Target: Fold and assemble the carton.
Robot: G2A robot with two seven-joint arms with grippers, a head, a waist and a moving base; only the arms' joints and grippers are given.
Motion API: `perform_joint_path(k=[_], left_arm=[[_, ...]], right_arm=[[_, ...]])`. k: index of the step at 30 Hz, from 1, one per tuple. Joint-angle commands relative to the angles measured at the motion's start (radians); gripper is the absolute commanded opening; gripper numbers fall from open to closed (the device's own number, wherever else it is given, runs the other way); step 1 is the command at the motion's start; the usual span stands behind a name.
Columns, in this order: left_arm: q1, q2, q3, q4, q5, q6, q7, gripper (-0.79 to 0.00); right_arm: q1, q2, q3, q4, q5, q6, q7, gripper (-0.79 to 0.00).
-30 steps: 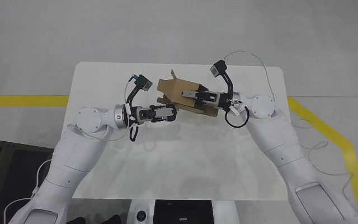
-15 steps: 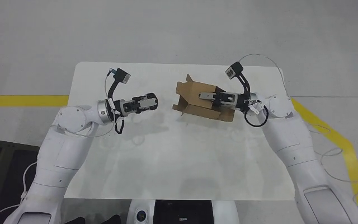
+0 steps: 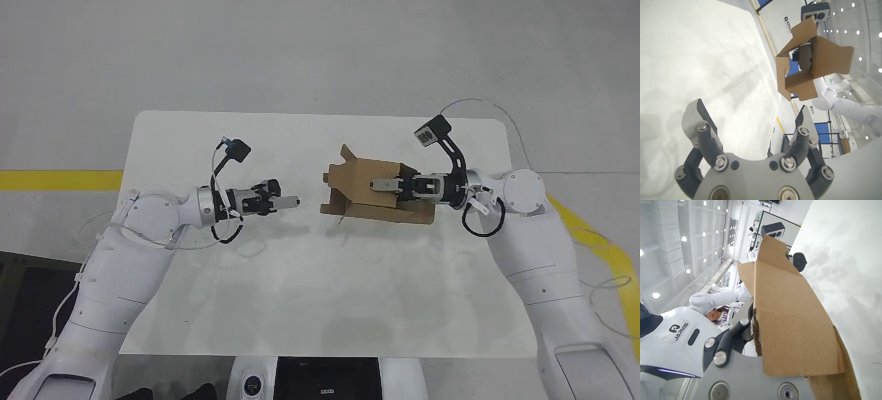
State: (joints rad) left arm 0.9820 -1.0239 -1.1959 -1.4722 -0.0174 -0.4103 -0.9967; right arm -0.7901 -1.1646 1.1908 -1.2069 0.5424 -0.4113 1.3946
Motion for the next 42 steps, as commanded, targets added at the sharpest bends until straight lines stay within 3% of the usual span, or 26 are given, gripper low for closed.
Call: perform_joint_path(k=[1, 12, 42], left_arm=[[-0.006, -0.002, 0.014, -0.005, 0.016, 0.001, 0.009, 0.0], [-0.022, -0.011, 0.072, -0.035, 0.052, -0.005, 0.024, 0.0], [-0.025, -0.005, 0.066, -0.049, -0.017, -0.012, 0.004, 0.0]], right_arm=[[0.002, 0.0, -0.005, -0.01, 0.005, 0.002, 0.003, -0.785], [0.019, -0.015, -0.07, -0.02, 0.038, -0.009, -0.006, -0.785], [0.052, -0.039, -0.18, -0.034, 0.073, -0.007, 0.008, -0.785]])
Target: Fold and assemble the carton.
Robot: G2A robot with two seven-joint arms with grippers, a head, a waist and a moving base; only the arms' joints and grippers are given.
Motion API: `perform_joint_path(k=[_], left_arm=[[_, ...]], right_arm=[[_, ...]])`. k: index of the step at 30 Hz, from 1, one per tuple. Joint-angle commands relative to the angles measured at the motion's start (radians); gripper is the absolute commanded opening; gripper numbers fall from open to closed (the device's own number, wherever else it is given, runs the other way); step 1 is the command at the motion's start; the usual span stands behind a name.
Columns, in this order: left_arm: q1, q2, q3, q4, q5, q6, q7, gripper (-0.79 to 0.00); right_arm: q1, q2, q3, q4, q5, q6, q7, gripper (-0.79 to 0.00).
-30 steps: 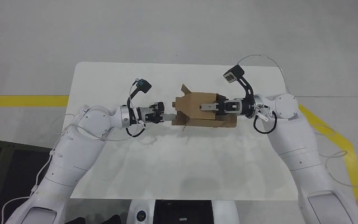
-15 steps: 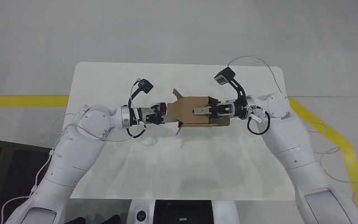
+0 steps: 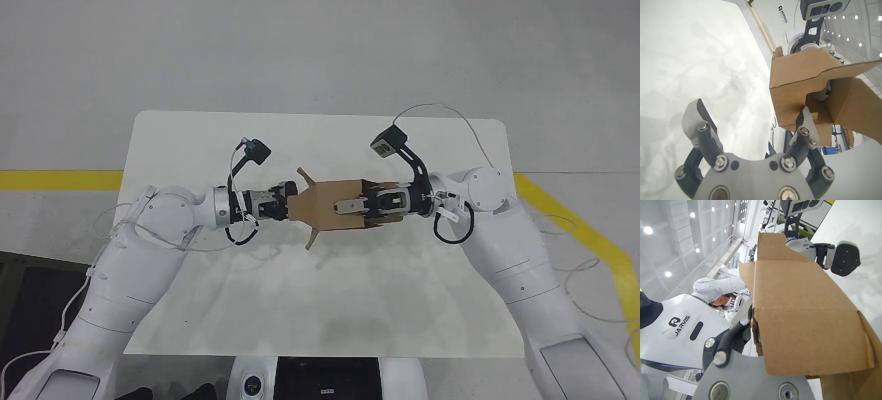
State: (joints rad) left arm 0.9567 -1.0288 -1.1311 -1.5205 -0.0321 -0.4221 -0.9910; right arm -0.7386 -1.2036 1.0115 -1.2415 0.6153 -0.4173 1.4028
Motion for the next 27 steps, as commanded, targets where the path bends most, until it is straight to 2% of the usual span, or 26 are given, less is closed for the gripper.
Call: perform_joint_path(k=[1, 8, 13, 20, 27], left_arm=[[0.0, 0.0, 0.001, 0.0, -0.003, -0.001, -0.002, 0.0], [-0.001, 0.003, -0.009, 0.005, 0.0, -0.003, 0.003, 0.0], [0.01, 0.009, -0.023, 0.003, 0.037, -0.005, 0.017, 0.0], [0.037, 0.009, 0.008, -0.032, 0.05, -0.015, -0.005, 0.0], [0.037, 0.007, 0.016, -0.048, 0.055, -0.005, 0.022, 0.0]], right_arm=[[0.002, -0.001, -0.002, 0.002, 0.001, -0.001, -0.001, -0.785], [0.005, 0.001, 0.014, 0.033, 0.002, -0.015, -0.024, -0.785], [-0.009, 0.009, 0.054, 0.049, -0.007, -0.014, -0.098, -0.785], [-0.034, 0.014, 0.077, 0.032, -0.046, 0.023, -0.201, -0.785], [-0.049, 0.016, 0.072, -0.007, -0.104, 0.052, -0.236, -0.785]])
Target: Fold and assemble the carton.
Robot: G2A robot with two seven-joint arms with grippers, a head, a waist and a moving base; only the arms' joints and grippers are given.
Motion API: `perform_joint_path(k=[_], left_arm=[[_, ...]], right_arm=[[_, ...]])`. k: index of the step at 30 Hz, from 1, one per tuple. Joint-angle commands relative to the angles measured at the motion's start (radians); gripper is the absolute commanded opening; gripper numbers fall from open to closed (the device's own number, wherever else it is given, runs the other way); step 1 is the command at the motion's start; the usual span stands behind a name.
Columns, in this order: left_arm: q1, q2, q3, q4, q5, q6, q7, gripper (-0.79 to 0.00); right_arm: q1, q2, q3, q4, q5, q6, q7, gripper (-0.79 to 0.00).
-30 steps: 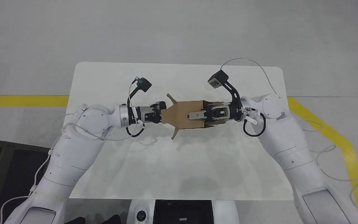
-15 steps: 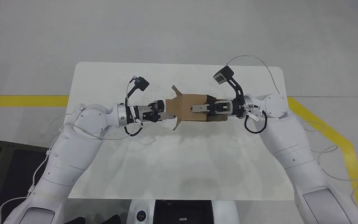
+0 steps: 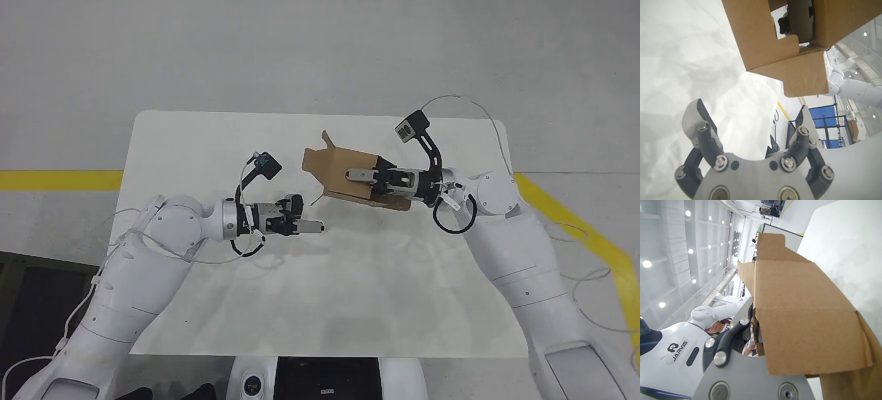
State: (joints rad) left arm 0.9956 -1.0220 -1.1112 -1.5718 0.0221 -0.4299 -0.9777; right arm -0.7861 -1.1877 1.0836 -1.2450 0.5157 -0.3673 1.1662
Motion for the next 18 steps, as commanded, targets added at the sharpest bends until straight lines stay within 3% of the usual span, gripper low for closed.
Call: perform_joint_path(k=[1, 9, 18], left_arm=[[-0.004, 0.0, -0.01, 0.008, 0.003, 0.009, 0.023, 0.0], [-0.019, 0.003, -0.039, 0.037, 0.004, 0.03, 0.056, 0.0], [-0.03, 0.0, -0.011, 0.024, -0.006, 0.014, 0.03, 0.0]], right_arm=[[-0.004, 0.001, 0.0, -0.007, -0.007, 0.004, 0.005, -0.785], [-0.002, 0.004, -0.012, -0.035, -0.015, 0.028, 0.083, -0.785], [0.007, 0.001, -0.034, -0.051, -0.025, 0.041, 0.086, -0.785]])
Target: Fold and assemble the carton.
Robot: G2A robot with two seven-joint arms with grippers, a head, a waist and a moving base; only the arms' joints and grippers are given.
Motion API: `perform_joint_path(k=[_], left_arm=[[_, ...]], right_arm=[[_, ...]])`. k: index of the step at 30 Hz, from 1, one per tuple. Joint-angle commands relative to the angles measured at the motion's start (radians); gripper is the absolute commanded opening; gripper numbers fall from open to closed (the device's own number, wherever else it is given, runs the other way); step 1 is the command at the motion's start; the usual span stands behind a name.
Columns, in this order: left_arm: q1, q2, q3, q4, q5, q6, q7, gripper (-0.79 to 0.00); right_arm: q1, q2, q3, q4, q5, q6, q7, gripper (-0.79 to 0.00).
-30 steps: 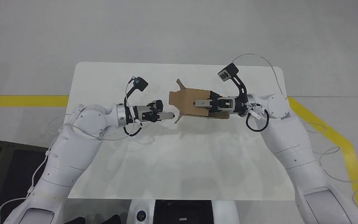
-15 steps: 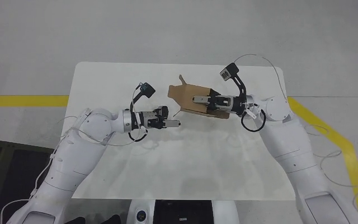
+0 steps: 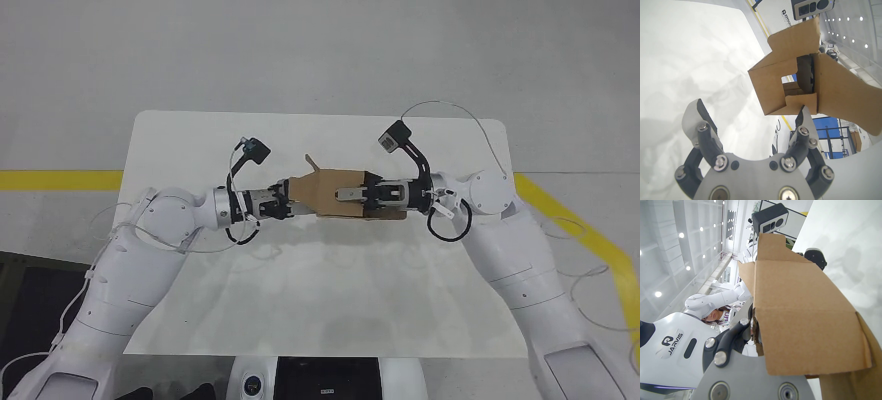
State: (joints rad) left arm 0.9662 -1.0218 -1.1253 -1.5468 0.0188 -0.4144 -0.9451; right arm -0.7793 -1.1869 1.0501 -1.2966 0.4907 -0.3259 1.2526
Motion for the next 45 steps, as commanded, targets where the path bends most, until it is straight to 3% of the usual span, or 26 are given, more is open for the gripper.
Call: perform_joint_path(k=[1, 25, 36, 45], left_arm=[[-0.001, -0.001, 0.005, -0.002, -0.005, -0.003, -0.006, 0.0], [0.003, 0.004, -0.011, 0.018, -0.026, 0.002, 0.011, 0.0], [0.032, 0.022, -0.109, 0.078, -0.036, 0.027, 0.055, 0.0], [0.03, 0.017, -0.076, 0.069, -0.018, 0.027, 0.046, 0.0]], right_arm=[[0.001, 0.0, -0.002, 0.001, 0.0, -0.001, 0.0, -0.785], [0.0, 0.001, 0.002, 0.018, 0.012, 0.001, 0.005, -0.785], [0.01, -0.003, -0.054, 0.027, 0.031, 0.079, 0.13, -0.785], [0.05, -0.025, -0.119, 0.051, 0.064, 0.076, 0.168, -0.785]])
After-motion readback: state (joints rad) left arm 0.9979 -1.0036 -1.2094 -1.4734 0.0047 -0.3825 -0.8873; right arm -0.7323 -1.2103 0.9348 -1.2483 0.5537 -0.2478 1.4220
